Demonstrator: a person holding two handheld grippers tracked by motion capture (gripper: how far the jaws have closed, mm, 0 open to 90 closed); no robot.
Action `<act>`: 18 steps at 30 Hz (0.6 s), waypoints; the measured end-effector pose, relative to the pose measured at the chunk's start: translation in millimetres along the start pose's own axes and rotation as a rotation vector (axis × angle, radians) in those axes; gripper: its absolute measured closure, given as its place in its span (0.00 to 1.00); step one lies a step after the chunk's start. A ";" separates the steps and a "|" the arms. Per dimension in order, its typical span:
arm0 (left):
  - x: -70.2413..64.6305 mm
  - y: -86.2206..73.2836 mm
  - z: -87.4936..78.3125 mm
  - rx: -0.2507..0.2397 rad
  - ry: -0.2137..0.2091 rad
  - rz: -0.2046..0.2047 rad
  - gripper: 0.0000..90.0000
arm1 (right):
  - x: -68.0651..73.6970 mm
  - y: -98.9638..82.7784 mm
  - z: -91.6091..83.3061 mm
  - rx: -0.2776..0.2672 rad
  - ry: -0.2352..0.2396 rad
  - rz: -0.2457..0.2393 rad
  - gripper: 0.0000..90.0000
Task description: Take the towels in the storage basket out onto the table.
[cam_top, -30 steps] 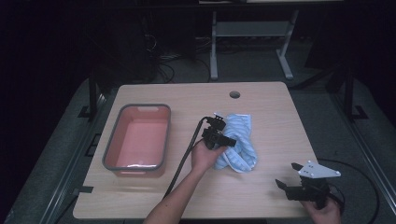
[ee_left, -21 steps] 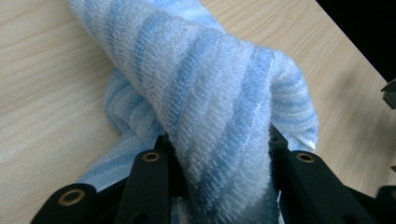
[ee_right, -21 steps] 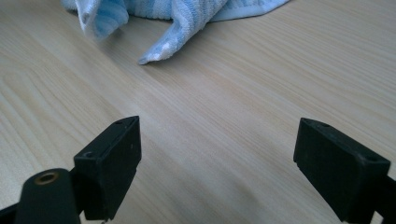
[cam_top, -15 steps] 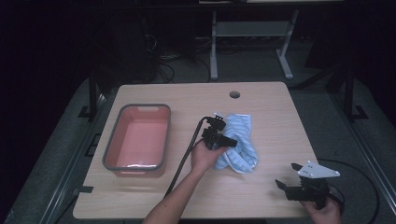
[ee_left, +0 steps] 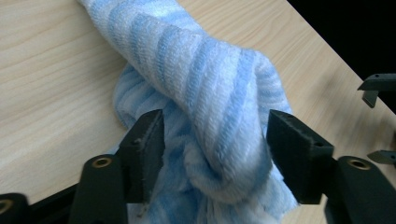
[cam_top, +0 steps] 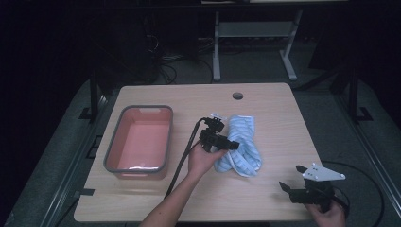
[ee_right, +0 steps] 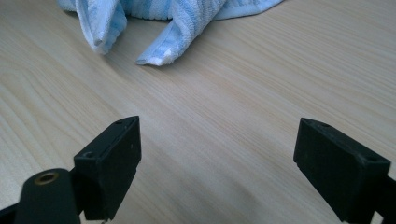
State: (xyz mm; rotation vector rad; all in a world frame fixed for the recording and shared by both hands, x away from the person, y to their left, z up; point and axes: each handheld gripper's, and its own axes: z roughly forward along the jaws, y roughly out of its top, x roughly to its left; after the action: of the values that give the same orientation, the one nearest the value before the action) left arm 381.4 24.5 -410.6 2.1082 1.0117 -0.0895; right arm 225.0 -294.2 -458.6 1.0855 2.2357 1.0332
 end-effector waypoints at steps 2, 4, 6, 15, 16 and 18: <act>0.0 -2.4 -3.3 -0.012 -0.011 -0.005 0.39 | -0.4 0.2 0.1 -0.005 0.000 -0.006 0.16; 1.0 -4.3 -7.5 -0.010 -0.007 0.003 0.38 | -0.1 0.9 -0.3 -0.009 0.006 0.004 0.16; 3.1 -5.8 -11.2 -0.015 -0.015 -0.004 0.38 | 0.3 1.7 -0.8 -0.015 0.003 -0.001 0.16; 6.7 -18.2 -30.5 -0.039 -0.029 -0.001 0.34 | -2.0 1.2 0.0 -0.008 -0.001 0.006 0.16; 6.9 -20.4 -32.5 -0.044 -0.029 0.000 0.34 | -1.9 1.2 0.2 -0.006 -0.002 0.003 0.16; 7.5 -23.9 -35.7 -0.048 -0.040 -0.003 0.34 | -1.2 1.3 0.6 -0.001 -0.001 0.005 0.16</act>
State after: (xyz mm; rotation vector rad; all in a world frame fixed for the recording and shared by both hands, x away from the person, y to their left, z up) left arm 361.1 62.4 -403.4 2.0534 0.9847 -0.1072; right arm 226.8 -294.4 -457.9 1.0913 2.2330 1.0356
